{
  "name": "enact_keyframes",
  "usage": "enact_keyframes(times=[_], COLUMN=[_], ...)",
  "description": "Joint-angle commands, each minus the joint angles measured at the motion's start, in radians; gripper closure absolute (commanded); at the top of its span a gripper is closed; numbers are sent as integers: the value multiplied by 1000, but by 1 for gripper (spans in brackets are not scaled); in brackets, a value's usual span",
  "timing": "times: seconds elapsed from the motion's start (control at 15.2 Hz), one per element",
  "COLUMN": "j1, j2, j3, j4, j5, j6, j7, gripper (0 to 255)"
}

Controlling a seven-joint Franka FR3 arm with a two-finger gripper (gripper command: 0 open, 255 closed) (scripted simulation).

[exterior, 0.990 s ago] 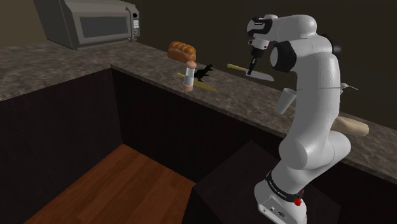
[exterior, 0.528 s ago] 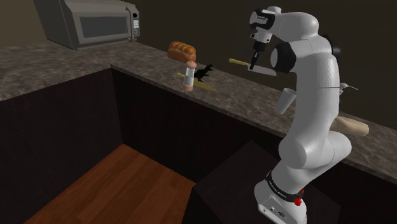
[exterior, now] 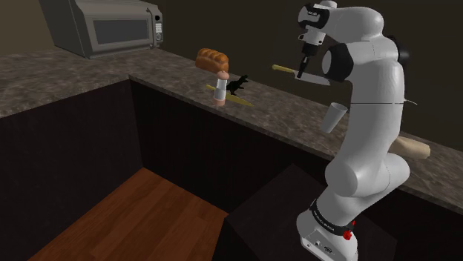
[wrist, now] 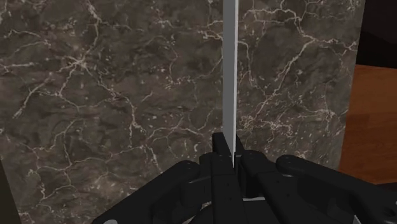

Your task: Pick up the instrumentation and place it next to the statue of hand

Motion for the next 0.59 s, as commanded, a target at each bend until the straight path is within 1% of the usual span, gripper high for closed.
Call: enact_keyframes(times=[0.0, 0.26, 0.53], j1=[26, 53, 60], j2=[-89, -245, -383], j3=[-18, -49, -75], j4=[-138, -355, -523], j5=[-33, -101, -172], j6=[51, 123, 171], j7=[-22, -55, -80], gripper=[255, 255, 255])
